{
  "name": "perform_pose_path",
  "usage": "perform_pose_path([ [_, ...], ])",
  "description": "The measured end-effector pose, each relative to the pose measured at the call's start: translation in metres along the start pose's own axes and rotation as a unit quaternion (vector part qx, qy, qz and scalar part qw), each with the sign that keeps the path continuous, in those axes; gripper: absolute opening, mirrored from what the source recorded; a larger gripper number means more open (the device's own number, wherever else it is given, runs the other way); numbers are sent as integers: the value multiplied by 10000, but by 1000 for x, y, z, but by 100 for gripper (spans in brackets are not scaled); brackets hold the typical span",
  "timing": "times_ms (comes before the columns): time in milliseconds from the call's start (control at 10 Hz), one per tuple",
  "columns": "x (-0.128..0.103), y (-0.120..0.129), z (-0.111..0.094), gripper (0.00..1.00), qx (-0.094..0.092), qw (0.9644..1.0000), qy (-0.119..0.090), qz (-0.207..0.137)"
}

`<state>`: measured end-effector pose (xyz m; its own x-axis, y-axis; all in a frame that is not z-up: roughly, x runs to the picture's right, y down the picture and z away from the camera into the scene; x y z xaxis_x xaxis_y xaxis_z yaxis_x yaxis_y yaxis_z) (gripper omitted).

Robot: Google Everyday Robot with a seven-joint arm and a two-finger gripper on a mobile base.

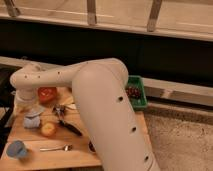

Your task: Wipe purple bowl with towel

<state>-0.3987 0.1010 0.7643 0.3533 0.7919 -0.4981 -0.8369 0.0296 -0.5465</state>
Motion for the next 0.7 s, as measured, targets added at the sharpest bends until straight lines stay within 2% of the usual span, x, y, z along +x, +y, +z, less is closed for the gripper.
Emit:
perform_pose_path([
  [200,2,-12,22,65,-2,9996,127,259],
  [500,0,-41,32,65,65,9973,206,695],
  [700,2,-37,38,65,41,9970,267,720],
])
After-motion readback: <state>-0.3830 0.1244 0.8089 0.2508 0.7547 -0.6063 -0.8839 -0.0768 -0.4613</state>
